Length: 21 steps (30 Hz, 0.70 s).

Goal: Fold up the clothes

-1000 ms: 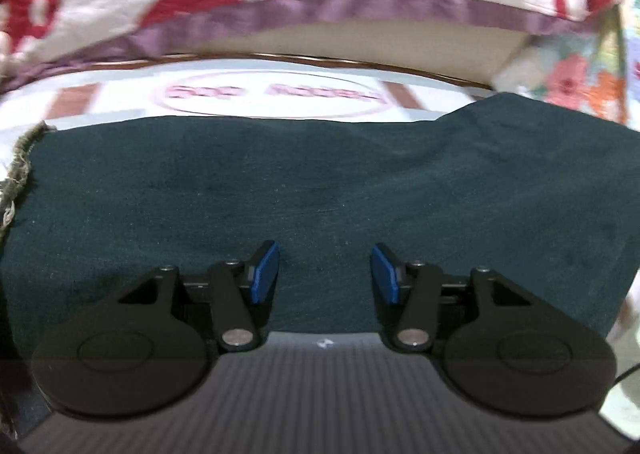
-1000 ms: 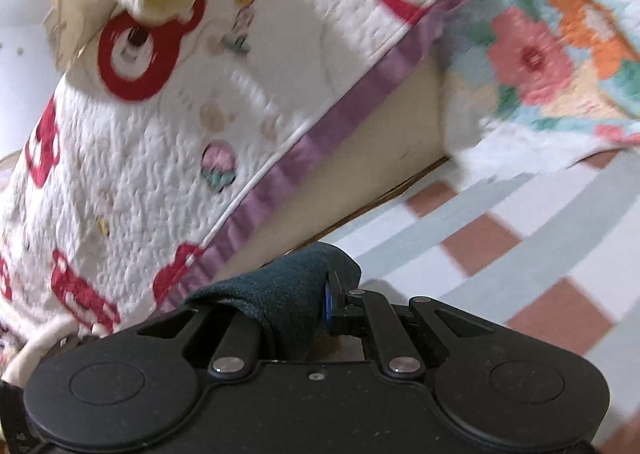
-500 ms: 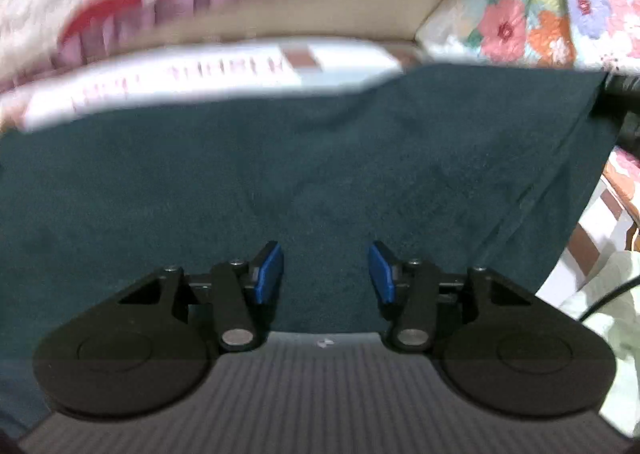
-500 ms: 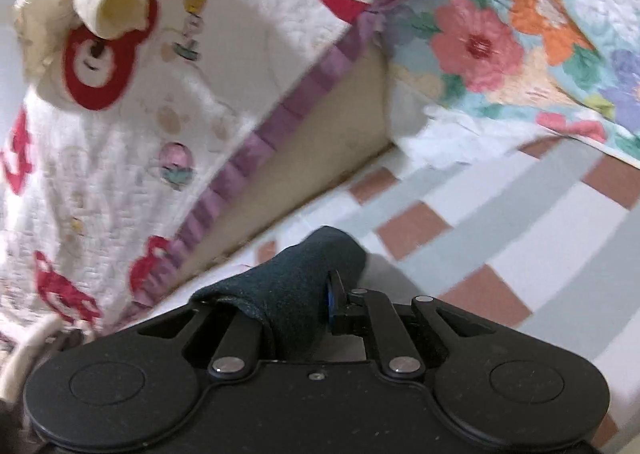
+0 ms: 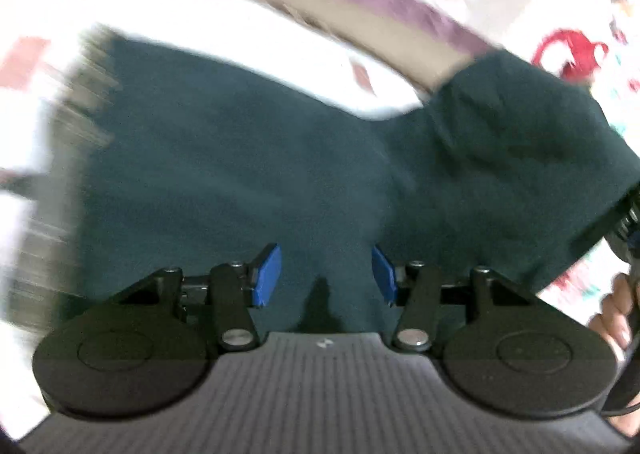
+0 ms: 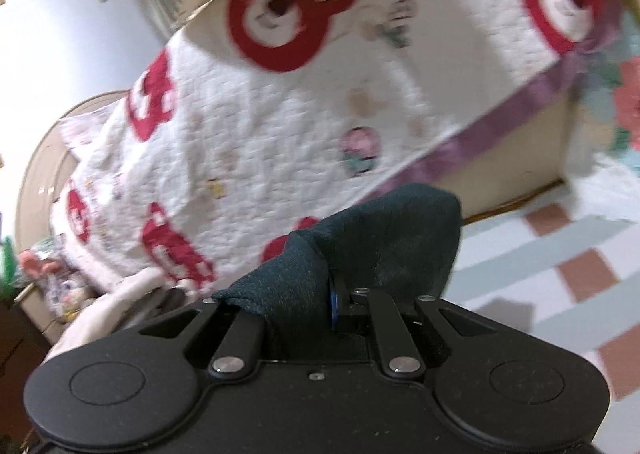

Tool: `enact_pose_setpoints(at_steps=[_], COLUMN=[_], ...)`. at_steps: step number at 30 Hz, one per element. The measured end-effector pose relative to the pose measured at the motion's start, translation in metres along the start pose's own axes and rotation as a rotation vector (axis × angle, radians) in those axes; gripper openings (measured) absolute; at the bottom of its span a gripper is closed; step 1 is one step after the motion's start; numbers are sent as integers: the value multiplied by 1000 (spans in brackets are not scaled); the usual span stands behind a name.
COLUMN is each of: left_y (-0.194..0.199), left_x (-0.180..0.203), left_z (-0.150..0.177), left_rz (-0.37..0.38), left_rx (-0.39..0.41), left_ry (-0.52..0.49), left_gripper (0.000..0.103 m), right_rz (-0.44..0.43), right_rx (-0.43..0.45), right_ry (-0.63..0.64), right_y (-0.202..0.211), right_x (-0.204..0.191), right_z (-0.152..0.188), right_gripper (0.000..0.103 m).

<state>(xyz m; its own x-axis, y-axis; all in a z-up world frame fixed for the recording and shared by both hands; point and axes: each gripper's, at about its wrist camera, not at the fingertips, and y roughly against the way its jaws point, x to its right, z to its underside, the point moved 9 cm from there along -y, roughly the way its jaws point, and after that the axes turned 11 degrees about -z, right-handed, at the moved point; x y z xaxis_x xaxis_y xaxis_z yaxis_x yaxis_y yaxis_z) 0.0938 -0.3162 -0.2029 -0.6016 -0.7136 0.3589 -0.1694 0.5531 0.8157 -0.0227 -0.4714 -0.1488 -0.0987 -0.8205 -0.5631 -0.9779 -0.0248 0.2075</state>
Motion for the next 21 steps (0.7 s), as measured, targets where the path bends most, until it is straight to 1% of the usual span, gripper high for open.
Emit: enact_pose_setpoints(at_steps=[4, 8, 11, 13, 16, 17, 20, 21], left_y=[18, 35, 28, 29, 27, 27, 37, 39], left_x=[-49, -95, -97, -100, -115, -121, -140, -142], left_z=[-11, -22, -25, -29, -34, -36, -41, -43], left_rz=[28, 56, 78, 107, 149, 151, 92, 98], left_rx=[-39, -76, -89, -78, -74, -67, -14, 2], left_ry=[134, 263, 299, 321, 397, 420, 451, 462], left_gripper=[49, 49, 49, 49, 49, 49, 50, 51], right_rz=[-88, -104, -110, -113, -119, -121, -126, -132], right_rx=[-87, -187, -262, -312, -388, -413, -488, -494], right_ry=[42, 53, 58, 62, 67, 69, 74, 76], right_y=[-40, -71, -94, -109, -131, -138, -160, -162], right_x=[-42, -60, -72, -80, -92, -96, -108, -110], right_z=[10, 43, 69, 87, 113, 122, 148, 151], right_gripper=[13, 13, 13, 12, 12, 12, 12, 12])
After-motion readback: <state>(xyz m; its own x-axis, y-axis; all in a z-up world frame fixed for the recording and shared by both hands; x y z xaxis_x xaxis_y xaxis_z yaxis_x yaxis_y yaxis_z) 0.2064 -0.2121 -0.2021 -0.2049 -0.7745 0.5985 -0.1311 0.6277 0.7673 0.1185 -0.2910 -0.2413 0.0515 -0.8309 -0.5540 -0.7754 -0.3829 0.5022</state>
